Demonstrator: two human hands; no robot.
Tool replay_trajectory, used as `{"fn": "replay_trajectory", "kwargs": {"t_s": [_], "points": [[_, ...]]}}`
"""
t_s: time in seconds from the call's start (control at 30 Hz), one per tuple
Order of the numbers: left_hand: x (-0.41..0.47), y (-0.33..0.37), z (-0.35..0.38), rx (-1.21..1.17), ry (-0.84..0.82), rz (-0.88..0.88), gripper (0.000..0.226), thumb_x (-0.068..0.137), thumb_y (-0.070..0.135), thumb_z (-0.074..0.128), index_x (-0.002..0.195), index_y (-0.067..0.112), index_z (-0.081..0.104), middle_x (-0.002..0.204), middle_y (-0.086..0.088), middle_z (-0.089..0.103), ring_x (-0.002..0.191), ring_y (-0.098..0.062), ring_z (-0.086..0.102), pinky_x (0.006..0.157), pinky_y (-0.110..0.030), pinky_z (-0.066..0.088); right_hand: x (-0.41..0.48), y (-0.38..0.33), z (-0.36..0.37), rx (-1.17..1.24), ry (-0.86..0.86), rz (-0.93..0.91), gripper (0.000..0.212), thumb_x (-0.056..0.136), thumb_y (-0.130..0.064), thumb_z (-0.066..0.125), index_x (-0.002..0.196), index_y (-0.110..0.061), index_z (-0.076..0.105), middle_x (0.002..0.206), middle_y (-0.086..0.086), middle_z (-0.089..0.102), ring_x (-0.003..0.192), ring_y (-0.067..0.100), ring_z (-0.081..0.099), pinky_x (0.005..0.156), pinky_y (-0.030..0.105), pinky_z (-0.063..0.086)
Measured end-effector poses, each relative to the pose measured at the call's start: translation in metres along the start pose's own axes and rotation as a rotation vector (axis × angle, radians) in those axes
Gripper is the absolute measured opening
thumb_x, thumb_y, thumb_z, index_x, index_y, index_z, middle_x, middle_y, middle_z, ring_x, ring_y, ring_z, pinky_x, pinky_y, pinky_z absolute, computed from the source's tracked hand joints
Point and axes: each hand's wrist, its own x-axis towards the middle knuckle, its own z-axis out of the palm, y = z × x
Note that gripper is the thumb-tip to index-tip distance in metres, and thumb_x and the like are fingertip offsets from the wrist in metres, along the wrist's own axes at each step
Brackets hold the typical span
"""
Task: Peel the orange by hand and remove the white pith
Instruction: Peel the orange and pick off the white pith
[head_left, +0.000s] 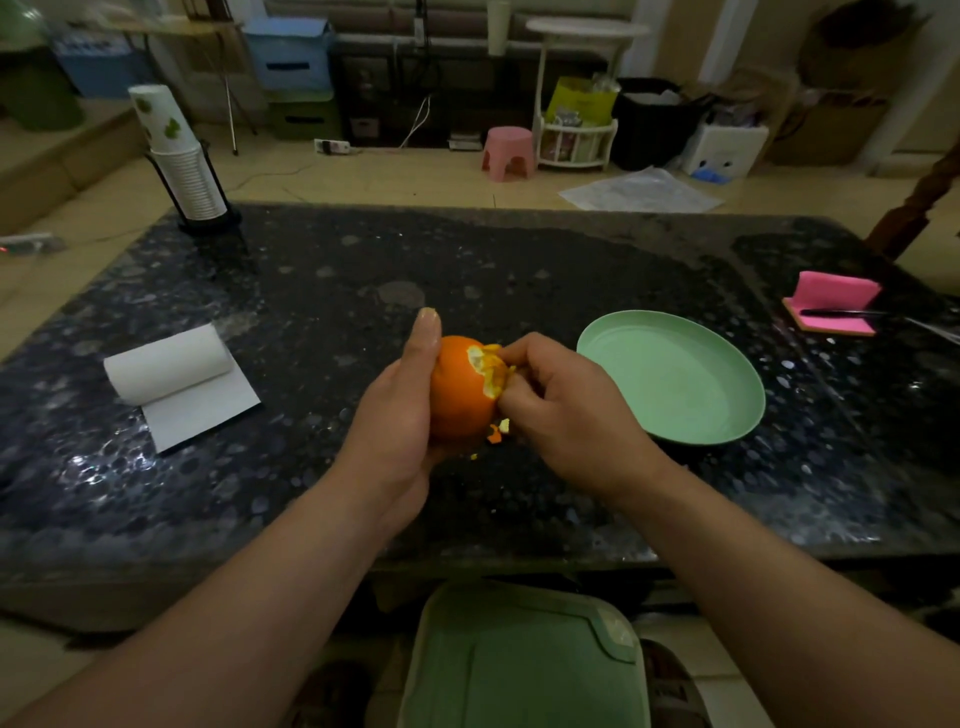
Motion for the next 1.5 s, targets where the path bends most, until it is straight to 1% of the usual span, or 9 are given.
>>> {"fn": "replay_trajectory", "kwargs": {"t_s": [0.13,0.23,0.3,0.63,0.7,0.83,1.07,1.3,1.5], "points": [[0.0,0.005,-0.002,-0.049,0.01,-0.035,0.075,0.093,0.08,0.045,0.126,0.018,0.07,0.11,-0.009,0.08,0.093,-0.027,0.079,0.077,-0.047,0.065,-0.001,-0.002,-0.004,-0.077,-0.018,-0.033,0.013,0.106,-0.027,0.056,0.112,-0.027,0.067,0.075,-0.009,0.065,0.067,0.005,0.061,0.056,0.017,0.044],[0.0,0.005,-0.001,0.03,0.065,-0.012,0.069,0.093,0.081,0.045,0.129,0.026,0.065,0.113,-0.007,0.078,0.092,-0.027,0.079,0.068,-0.042,0.062,0.001,-0.001,-0.005,-0.357,-0.079,-0.058,0.016,0.106,-0.033,0.051,0.097,-0.024,0.059,0.073,-0.006,0.061,0.065,0.011,0.056,0.058,0.036,0.041],[-0.002,0.003,0.001,0.095,0.06,0.014,0.058,0.097,0.076,0.045,0.124,0.029,0.065,0.114,-0.006,0.077,0.094,-0.026,0.079,0.068,-0.041,0.062,0.002,-0.001,-0.005,-0.426,-0.1,-0.056,0.023,0.105,-0.031,0.05,0.085,-0.021,0.051,0.069,-0.004,0.057,0.062,0.015,0.053,0.056,0.037,0.035],[0.006,0.005,-0.008,0.027,0.03,-0.113,0.071,0.089,0.077,0.06,0.136,0.023,0.064,0.122,-0.011,0.076,0.099,-0.031,0.079,0.082,-0.055,0.065,0.0,0.004,-0.01,-0.137,-0.131,-0.012,0.023,0.099,-0.026,0.061,0.078,-0.016,0.062,0.061,-0.011,0.057,0.053,0.004,0.047,0.049,0.019,0.032],[0.008,0.009,-0.012,0.004,-0.009,-0.17,0.074,0.087,0.077,0.062,0.135,0.02,0.065,0.121,-0.014,0.076,0.095,-0.032,0.079,0.074,-0.052,0.065,0.0,0.002,-0.012,-0.102,-0.16,-0.014,0.026,0.1,-0.026,0.06,0.078,-0.013,0.062,0.06,-0.009,0.056,0.053,0.003,0.046,0.049,0.018,0.033],[0.007,0.016,-0.015,0.01,-0.055,-0.237,0.065,0.094,0.074,0.055,0.125,0.019,0.072,0.102,-0.013,0.081,0.074,-0.026,0.078,0.054,-0.035,0.061,-0.001,-0.002,-0.016,-0.047,-0.252,0.004,0.026,0.106,-0.026,0.055,0.085,-0.012,0.063,0.072,0.004,0.068,0.058,0.016,0.06,0.053,0.033,0.047],[0.008,0.015,-0.015,0.035,-0.067,-0.245,0.064,0.094,0.073,0.056,0.126,0.019,0.07,0.096,-0.012,0.081,0.071,-0.025,0.077,0.057,-0.035,0.061,-0.005,-0.005,-0.017,-0.18,-0.279,-0.036,0.03,0.111,-0.041,0.048,0.089,-0.023,0.057,0.078,-0.003,0.069,0.066,0.012,0.063,0.066,0.046,0.055],[0.005,0.02,-0.016,-0.086,-0.192,-0.363,0.055,0.097,0.07,0.051,0.101,0.022,0.077,0.087,-0.013,0.077,0.062,-0.028,0.072,0.046,-0.028,0.056,-0.007,-0.016,-0.017,-0.001,-0.234,-0.056,0.035,0.11,-0.03,0.055,0.078,-0.016,0.057,0.062,-0.005,0.064,0.053,0.004,0.052,0.052,0.027,0.042],[0.009,0.015,-0.022,-0.247,-0.295,-0.514,0.056,0.093,0.069,0.054,0.114,0.02,0.072,0.089,-0.018,0.075,0.062,-0.032,0.072,0.045,-0.027,0.057,-0.005,-0.018,-0.008,0.369,-0.273,0.088,0.034,0.112,-0.019,0.048,0.08,-0.01,0.058,0.056,-0.003,0.059,0.052,0.011,0.049,0.05,0.022,0.04]]}}
